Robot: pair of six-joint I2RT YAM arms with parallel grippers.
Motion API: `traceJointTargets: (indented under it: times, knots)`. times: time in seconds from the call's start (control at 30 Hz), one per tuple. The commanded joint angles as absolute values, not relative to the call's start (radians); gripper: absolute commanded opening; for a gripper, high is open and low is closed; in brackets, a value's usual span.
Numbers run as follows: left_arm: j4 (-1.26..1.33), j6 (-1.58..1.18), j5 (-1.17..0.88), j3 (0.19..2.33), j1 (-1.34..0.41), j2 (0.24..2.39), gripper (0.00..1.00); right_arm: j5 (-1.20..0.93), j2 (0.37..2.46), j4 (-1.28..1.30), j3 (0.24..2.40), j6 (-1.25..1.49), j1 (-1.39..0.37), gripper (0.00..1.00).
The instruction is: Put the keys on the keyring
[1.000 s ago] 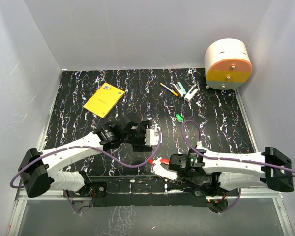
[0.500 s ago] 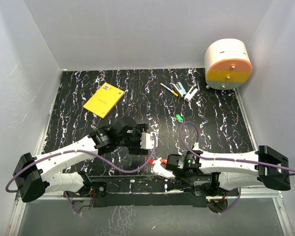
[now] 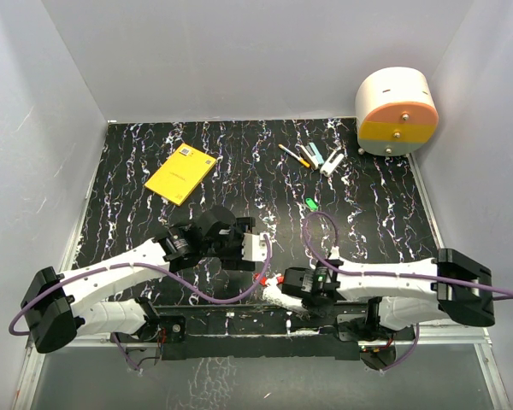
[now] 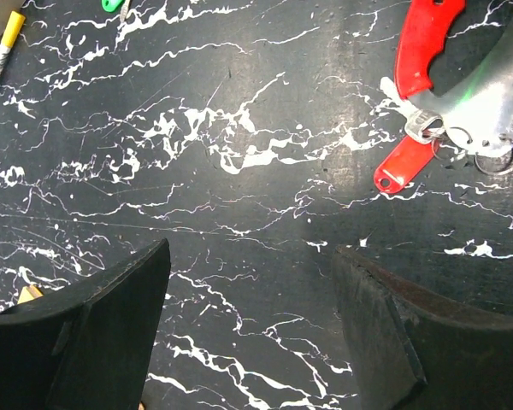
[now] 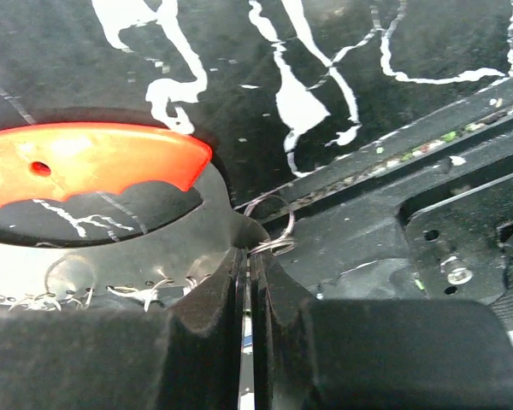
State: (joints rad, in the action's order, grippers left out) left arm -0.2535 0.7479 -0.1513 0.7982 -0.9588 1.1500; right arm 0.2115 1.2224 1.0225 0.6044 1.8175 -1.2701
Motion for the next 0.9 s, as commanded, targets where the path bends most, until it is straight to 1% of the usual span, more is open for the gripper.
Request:
traceJointTargets:
  times: [0.0, 0.13, 0.23, 0.33, 0.37, 0.43, 0.47, 0.5, 0.53, 0.57, 0.63, 0.73, 0.87]
  knots:
    - [-0.232, 0.752, -0.118, 0.797, -0.956, 1.123, 0.74, 0.398, 1.314, 0.965, 0.722, 1.783, -1.269, 0.08]
    - [-0.262, 0.708, -0.146, 0.828, -0.937, 1.107, 0.72, 0.492, 1.398, 0.967, 0.861, 1.728, -1.259, 0.08]
    - [-0.250, 0.704, -0.134, 0.830, -0.937, 1.074, 0.72, 0.539, 1.459, 0.961, 0.951, 1.656, -1.218, 0.08]
    - [-0.207, 0.712, -0.100, 0.807, -0.935, 1.022, 0.73, 0.490, 1.485, 0.870, 0.962, 1.507, -1.134, 0.08]
    - [-0.197, 0.708, -0.092, 0.799, -0.933, 1.007, 0.74, 0.452, 1.481, 0.817, 0.944, 1.459, -1.100, 0.11]
    - [-0.201, 0.706, -0.098, 0.787, -0.925, 0.994, 0.75, 0.406, 1.460, 0.743, 0.907, 1.420, -1.068, 0.30]
    - [-0.203, 0.705, -0.103, 0.782, -0.920, 0.995, 0.75, 0.403, 1.445, 0.729, 0.891, 1.417, -1.067, 0.38]
    - [-0.198, 0.702, -0.104, 0.775, -0.914, 1.002, 0.75, 0.403, 1.428, 0.729, 0.875, 1.416, -1.067, 0.50]
    - [-0.195, 0.697, -0.107, 0.770, -0.908, 1.010, 0.72, 0.403, 1.412, 0.737, 0.864, 1.414, -1.068, 0.61]
    - [-0.196, 0.692, -0.117, 0.769, -0.897, 1.025, 0.68, 0.407, 1.391, 0.746, 0.854, 1.406, -1.067, 0.64]
    - [-0.197, 0.680, -0.156, 0.775, -0.873, 1.056, 0.65, 0.416, 1.340, 0.779, 0.843, 1.395, -1.067, 0.65]
    - [-0.190, 0.661, -0.198, 0.796, -0.843, 1.113, 0.68, 0.450, 1.267, 0.814, 0.813, 1.378, -1.058, 0.65]
    - [-0.158, 0.624, -0.246, 0.823, -0.826, 1.184, 0.72, 0.431, 1.208, 0.766, 0.766, 1.285, -0.977, 0.63]
